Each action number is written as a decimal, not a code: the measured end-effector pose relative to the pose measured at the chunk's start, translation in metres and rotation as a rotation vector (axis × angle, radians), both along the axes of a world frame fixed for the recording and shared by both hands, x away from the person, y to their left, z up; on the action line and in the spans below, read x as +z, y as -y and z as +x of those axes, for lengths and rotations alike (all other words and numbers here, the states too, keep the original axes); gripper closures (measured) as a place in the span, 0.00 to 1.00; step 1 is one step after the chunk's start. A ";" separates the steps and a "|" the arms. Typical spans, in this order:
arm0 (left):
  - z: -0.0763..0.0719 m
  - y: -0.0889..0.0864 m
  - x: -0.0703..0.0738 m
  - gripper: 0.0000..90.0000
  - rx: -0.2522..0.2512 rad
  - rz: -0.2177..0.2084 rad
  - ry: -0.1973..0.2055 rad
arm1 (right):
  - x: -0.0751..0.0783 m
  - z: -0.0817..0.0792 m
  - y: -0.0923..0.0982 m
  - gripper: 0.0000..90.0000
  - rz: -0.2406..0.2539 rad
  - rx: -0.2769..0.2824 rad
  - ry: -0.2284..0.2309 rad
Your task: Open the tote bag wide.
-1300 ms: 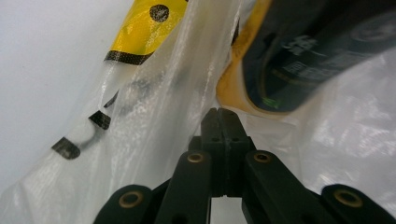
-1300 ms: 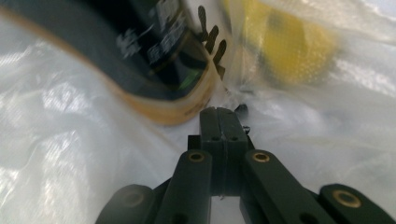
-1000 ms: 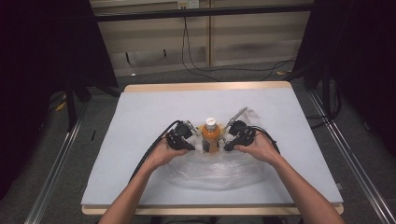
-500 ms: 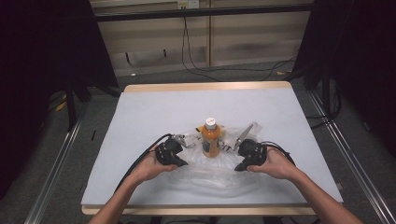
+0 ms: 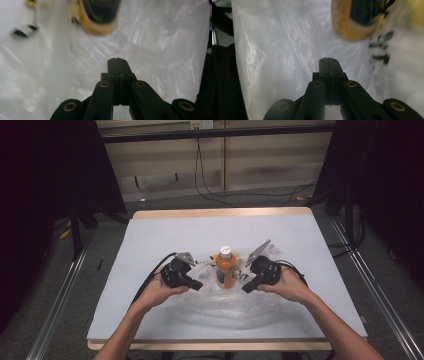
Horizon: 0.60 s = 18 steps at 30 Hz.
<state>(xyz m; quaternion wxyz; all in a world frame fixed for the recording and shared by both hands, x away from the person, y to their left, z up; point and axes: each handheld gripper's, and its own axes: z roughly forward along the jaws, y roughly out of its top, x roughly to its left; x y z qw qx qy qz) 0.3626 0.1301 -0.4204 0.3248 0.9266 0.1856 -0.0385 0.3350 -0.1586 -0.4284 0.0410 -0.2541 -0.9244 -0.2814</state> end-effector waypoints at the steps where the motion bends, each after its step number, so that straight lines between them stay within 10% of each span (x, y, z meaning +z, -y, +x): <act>1: 0.005 0.001 0.000 1.00 0.013 -0.007 -0.004 | 0.002 0.005 -0.002 1.00 -0.003 -0.005 0.006; 11: 0.045 0.005 -0.036 1.00 0.068 0.132 -0.045 | -0.022 0.060 0.009 1.00 -0.059 -0.113 -0.075; 18: 0.047 0.002 -0.040 1.00 0.084 0.146 -0.033 | -0.034 0.075 0.029 1.00 -0.068 -0.177 -0.137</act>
